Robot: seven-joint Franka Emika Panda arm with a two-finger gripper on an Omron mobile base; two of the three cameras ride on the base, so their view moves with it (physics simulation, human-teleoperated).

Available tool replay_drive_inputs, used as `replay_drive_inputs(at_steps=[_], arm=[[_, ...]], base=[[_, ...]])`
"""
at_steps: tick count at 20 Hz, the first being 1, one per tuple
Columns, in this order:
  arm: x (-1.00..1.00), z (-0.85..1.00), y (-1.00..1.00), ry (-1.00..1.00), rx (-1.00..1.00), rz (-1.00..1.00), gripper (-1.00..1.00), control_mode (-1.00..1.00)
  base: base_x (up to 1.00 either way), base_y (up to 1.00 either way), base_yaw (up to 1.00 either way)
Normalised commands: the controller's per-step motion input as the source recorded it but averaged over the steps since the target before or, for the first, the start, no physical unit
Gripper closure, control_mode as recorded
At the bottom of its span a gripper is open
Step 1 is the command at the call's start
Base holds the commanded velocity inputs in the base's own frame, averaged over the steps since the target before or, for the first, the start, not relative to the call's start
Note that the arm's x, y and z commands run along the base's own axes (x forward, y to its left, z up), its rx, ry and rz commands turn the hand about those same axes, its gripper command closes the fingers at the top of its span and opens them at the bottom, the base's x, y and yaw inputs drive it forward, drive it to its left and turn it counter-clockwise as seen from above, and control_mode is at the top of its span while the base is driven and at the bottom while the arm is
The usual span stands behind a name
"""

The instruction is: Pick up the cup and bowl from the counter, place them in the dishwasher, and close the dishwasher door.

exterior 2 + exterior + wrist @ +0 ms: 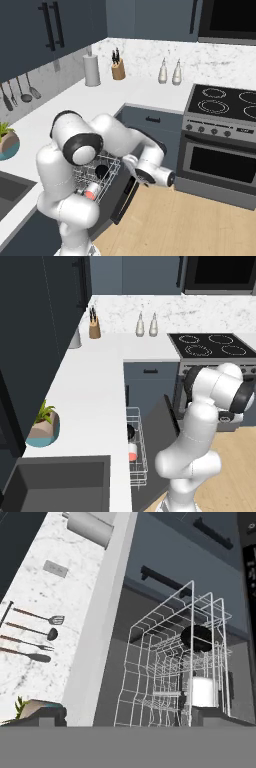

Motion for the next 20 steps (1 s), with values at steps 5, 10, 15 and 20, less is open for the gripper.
replay_drive_inputs(at_steps=[5, 10, 15, 20], arm=[[-0.02, -0.46, -0.5, 0.0, 0.06, 0.09, -1.0, -1.0], [0.0, -0.48, -0.38, 0.0, 0.07, 0.11, -1.0, -1.0], [0.0, -0.72, -0.18, 0.0, 0.1, 0.09, -1.0, -1.0], [0.0, -0.77, -0.32, -0.01, 0.24, 0.03, -1.0, -1.0]], base=[[0.0, 0.0, 0.0], [0.0, 0.0, 0.0], [0.0, 0.0, 0.0], [0.0, 0.0, 0.0]])
